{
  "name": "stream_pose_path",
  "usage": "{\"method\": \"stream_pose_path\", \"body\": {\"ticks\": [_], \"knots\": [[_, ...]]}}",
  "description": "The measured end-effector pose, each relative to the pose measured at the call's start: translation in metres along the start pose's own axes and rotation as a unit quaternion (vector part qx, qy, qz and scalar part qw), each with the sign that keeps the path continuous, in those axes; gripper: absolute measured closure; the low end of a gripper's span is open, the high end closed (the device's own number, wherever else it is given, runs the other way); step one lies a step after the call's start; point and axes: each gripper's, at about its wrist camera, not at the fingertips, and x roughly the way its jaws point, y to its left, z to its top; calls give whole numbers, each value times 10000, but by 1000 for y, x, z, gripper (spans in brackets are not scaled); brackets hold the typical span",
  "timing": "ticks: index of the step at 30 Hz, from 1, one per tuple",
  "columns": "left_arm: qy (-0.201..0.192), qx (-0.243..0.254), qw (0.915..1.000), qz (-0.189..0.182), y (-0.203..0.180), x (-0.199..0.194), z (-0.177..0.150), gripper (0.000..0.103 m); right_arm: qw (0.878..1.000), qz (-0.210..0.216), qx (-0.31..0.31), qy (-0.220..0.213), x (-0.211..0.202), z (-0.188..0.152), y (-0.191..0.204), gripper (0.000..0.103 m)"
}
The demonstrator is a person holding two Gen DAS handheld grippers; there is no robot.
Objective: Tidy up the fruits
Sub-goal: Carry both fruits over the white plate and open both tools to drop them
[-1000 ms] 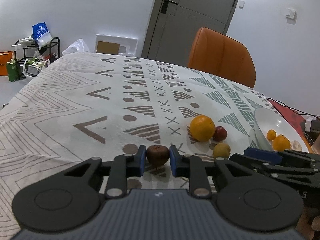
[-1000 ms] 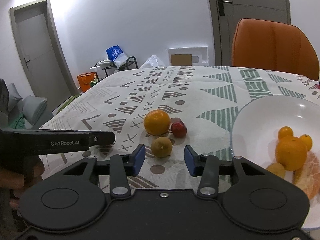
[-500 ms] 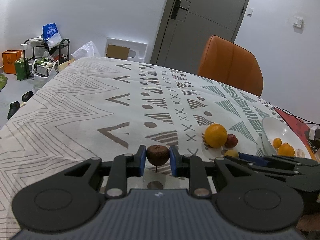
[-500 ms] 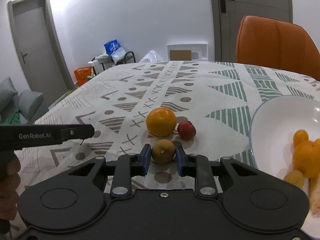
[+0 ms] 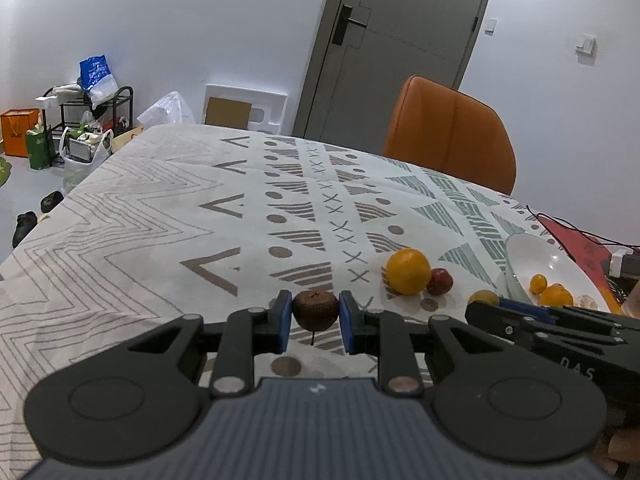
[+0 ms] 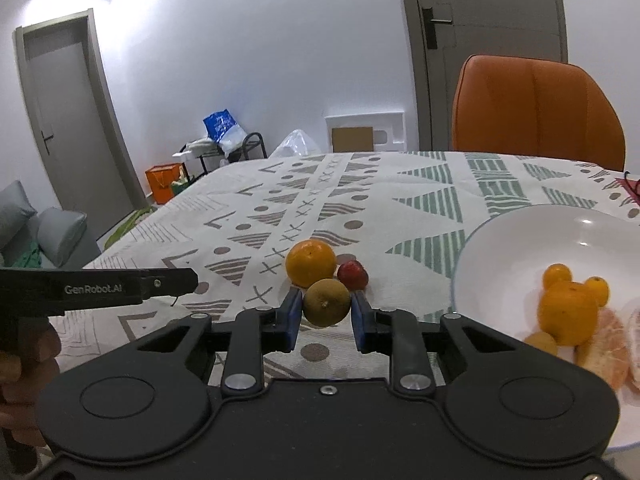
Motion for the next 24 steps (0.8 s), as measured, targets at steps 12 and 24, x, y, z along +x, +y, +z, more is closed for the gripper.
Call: {"method": "stream_pose_path", "body": {"ticks": [12,24], "knots": [[-119,161,9996,-197,-23,-11,-1,80,9994,-174,102,-269,-31,0,-17,78],[-188,346,9988,-289,-49,-13,0,80,9982,-304,290,-427,-54,-6,-38,78]]}}
